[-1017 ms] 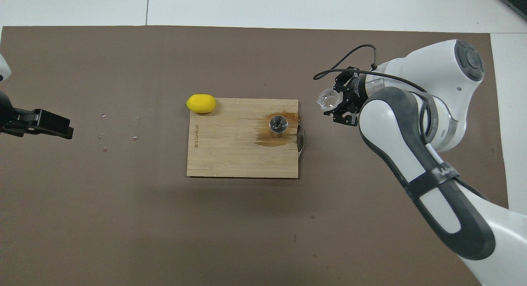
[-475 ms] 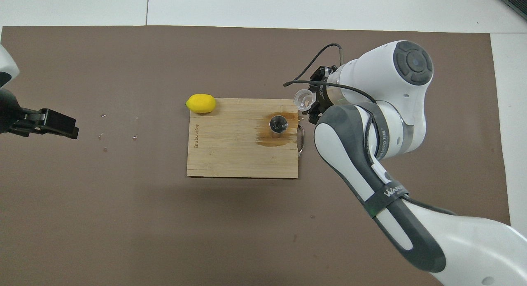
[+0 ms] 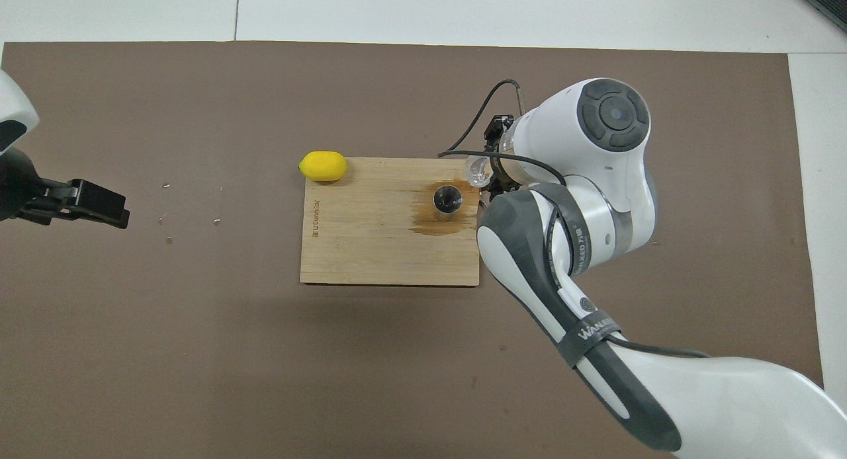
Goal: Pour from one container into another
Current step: 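Tilt the glass cup with the right gripper to pour into the metal cup, then carry the glass cup with the right gripper back to its spot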
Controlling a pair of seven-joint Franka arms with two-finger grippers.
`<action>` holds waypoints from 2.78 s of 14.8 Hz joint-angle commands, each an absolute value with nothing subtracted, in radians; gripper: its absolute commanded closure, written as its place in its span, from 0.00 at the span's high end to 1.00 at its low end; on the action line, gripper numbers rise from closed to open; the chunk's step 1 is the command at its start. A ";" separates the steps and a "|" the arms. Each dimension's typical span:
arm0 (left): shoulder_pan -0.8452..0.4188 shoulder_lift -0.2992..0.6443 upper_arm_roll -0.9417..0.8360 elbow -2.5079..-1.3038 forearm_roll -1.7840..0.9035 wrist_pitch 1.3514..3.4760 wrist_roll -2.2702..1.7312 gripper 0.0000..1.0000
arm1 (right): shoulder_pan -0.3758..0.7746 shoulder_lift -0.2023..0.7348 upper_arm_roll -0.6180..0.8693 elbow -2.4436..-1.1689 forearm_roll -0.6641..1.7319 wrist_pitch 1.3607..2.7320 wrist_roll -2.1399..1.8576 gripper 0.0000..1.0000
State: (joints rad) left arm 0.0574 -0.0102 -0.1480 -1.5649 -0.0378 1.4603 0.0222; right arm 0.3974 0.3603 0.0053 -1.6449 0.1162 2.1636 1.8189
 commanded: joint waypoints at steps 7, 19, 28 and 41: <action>0.054 -0.029 -0.144 -1.585 -0.046 1.456 0.011 1.00 | 0.439 0.368 0.011 -1.617 -0.032 2.097 1.844 0.00; 0.054 -0.029 -0.144 -1.585 -0.044 1.456 0.011 1.00 | 0.489 0.365 0.012 -1.617 -0.164 2.074 1.844 0.00; 0.054 -0.029 -0.144 -1.585 -0.044 1.456 0.011 1.00 | 0.472 0.367 0.014 -1.588 -0.130 2.051 1.845 0.00; 0.054 -0.029 -0.143 -1.585 -0.044 1.456 0.011 1.00 | 0.376 0.368 0.012 -1.603 0.138 2.054 1.803 0.00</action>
State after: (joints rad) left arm 0.0574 -0.0103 -0.1480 -1.5649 -0.0378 1.4602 0.0218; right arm 0.4095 0.3614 0.0030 -1.6099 0.0896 2.0735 1.8204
